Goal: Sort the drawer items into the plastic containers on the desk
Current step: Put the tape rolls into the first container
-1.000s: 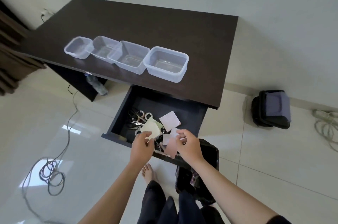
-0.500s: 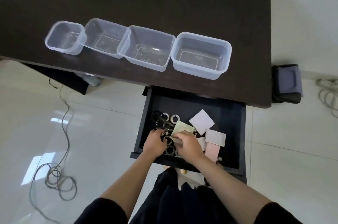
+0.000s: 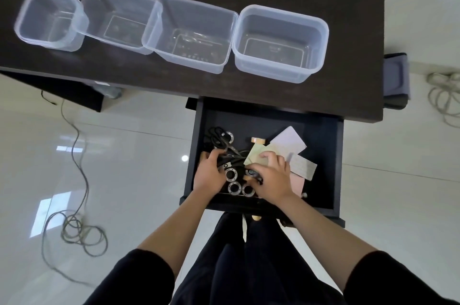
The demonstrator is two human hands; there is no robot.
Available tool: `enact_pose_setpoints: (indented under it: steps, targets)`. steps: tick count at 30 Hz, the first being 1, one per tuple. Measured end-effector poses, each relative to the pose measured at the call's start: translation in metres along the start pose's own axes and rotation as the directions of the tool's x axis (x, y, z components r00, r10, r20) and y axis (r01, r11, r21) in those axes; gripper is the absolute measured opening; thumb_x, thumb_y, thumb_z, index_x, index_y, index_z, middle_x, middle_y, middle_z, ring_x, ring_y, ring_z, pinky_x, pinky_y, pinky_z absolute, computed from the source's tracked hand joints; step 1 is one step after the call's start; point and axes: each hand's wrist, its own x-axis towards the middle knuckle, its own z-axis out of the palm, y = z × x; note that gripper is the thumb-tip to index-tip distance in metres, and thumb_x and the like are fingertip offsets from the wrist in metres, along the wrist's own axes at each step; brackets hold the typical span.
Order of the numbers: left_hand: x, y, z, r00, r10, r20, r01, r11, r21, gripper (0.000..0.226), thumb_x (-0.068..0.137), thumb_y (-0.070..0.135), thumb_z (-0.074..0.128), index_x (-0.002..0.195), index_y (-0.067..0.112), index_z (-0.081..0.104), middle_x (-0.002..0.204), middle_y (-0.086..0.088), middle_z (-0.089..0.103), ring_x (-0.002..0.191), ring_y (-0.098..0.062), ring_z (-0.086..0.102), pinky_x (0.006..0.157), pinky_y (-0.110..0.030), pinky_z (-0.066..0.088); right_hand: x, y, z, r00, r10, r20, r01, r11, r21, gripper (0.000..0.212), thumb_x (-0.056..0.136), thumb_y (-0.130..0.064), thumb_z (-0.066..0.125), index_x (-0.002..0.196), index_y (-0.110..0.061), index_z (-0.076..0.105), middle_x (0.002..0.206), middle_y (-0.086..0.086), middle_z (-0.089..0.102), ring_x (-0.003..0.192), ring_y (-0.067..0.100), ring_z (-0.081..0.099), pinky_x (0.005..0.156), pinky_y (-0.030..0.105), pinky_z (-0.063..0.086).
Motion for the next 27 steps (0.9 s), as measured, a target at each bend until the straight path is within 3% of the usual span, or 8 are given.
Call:
enact_pose_setpoints:
  steps: [5,8,12,18,21,25,27]
  targets:
    - [0.000,0.003,0.000,1.000,-0.023,0.005,0.023,0.997,0.068,0.056,0.085,0.010,0.055,0.134,0.029,0.037,0.125,-0.007,0.041,0.078,-0.018,0.057,0.072,-0.030,0.050,0.003,0.003,0.000,0.998,-0.030,-0.049,0.030,0.999,0.015,0.031,0.071,-0.038,0.069,0.101,-0.038,0.065,0.122,-0.002,0.042,0.116,0.022,0.030,0.107,0.047,0.017]
    - [0.001,0.005,0.000,0.999,-0.043,0.033,0.039,0.991,0.126,0.065,0.085,0.010,0.054,0.141,0.032,0.029,0.127,-0.009,0.038,0.079,-0.020,0.056,0.069,-0.032,0.050,0.013,0.002,-0.002,0.991,-0.123,-0.050,0.120,0.992,-0.047,0.028,0.065,-0.044,0.074,0.088,-0.030,0.068,0.117,0.000,0.048,0.112,0.023,0.032,0.099,0.039,0.014]
    - [0.001,0.005,0.001,0.999,-0.043,0.029,0.040,0.992,0.117,0.066,0.083,0.009,0.055,0.140,0.031,0.029,0.126,-0.008,0.040,0.076,-0.018,0.053,0.065,-0.029,0.046,0.023,-0.001,-0.004,0.978,-0.170,0.123,0.190,0.966,-0.173,0.022,0.066,-0.039,0.073,0.083,-0.025,0.071,0.130,0.000,0.042,0.121,0.030,0.033,0.103,0.042,0.009]
    - [0.005,0.007,0.000,0.998,-0.061,0.034,0.059,0.998,0.037,0.080,0.083,0.009,0.058,0.146,0.035,0.016,0.130,-0.005,0.043,0.081,-0.018,0.058,0.067,-0.029,0.050,0.014,0.005,-0.003,0.962,-0.235,0.137,0.253,0.957,-0.141,0.021,0.073,-0.040,0.068,0.088,-0.026,0.070,0.144,0.003,0.030,0.135,0.029,0.017,0.108,0.047,-0.012]
    - [0.010,0.010,-0.001,0.996,-0.089,0.020,0.089,0.996,0.011,0.076,0.083,0.010,0.059,0.144,0.034,0.020,0.114,-0.003,0.051,0.081,-0.014,0.053,0.066,-0.028,0.045,0.008,0.008,-0.001,0.945,-0.279,0.172,0.304,0.942,-0.144,0.028,0.072,-0.047,0.070,0.093,-0.029,0.070,0.153,0.005,0.019,0.139,0.028,0.006,0.107,0.048,-0.017]
    - [0.014,0.012,-0.003,0.988,-0.150,0.026,0.150,0.988,-0.024,0.063,0.081,0.012,0.062,0.133,0.029,0.031,0.073,0.001,0.052,0.067,-0.016,0.053,0.058,-0.031,0.048,0.005,0.011,-0.003,0.930,-0.280,0.239,0.322,0.934,-0.157,0.034,0.071,-0.050,0.072,0.102,-0.036,0.068,0.159,0.003,-0.002,0.143,0.029,-0.006,0.105,0.049,-0.025]
    - [0.016,0.012,-0.003,0.985,-0.171,0.023,0.171,0.985,-0.015,0.056,0.078,0.018,0.067,0.124,0.025,0.036,0.073,-0.002,0.056,0.065,-0.019,0.054,0.056,-0.031,0.049,0.004,0.013,-0.002,0.928,-0.270,0.257,0.321,0.930,-0.181,0.032,0.075,-0.046,0.071,0.105,-0.038,0.067,0.159,0.002,-0.009,0.144,0.030,-0.009,0.106,0.053,-0.024]
